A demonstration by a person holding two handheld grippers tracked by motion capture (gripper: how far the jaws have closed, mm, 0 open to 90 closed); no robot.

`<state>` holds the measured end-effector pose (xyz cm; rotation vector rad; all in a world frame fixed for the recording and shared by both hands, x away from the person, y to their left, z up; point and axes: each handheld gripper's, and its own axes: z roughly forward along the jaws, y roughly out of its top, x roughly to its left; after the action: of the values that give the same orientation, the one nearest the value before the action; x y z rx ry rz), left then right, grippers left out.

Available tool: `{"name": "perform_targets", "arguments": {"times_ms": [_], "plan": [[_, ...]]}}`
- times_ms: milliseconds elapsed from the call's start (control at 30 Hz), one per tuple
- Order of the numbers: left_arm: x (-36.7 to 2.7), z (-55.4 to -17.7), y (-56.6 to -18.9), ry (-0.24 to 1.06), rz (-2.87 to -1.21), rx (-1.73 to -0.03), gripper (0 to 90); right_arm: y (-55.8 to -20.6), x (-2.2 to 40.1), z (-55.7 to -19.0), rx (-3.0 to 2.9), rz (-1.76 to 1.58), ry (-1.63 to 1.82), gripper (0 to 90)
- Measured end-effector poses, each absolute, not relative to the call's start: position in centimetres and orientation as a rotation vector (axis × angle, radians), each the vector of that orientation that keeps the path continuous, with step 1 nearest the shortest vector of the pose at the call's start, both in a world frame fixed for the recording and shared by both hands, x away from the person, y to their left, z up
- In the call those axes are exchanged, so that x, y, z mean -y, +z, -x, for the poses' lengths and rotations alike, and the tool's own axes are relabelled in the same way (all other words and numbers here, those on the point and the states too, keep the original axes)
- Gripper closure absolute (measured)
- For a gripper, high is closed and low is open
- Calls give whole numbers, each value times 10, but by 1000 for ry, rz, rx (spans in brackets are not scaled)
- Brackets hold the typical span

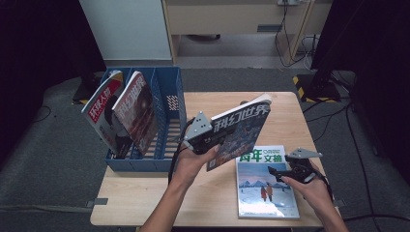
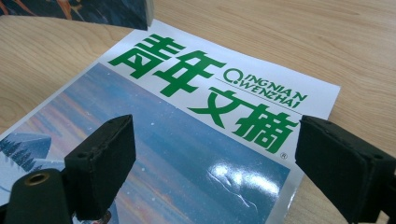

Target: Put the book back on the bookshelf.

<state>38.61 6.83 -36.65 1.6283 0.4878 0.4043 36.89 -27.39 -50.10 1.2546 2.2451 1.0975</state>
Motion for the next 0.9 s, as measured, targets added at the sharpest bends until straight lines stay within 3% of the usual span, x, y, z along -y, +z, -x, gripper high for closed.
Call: {"name": "perform_targets", "arguments": {"times_ms": [900], "plan": [[-112, -381, -348, 464, -1593, -530, 825, -502, 276, -369, -2233, -1276, 1090, 133]]}}
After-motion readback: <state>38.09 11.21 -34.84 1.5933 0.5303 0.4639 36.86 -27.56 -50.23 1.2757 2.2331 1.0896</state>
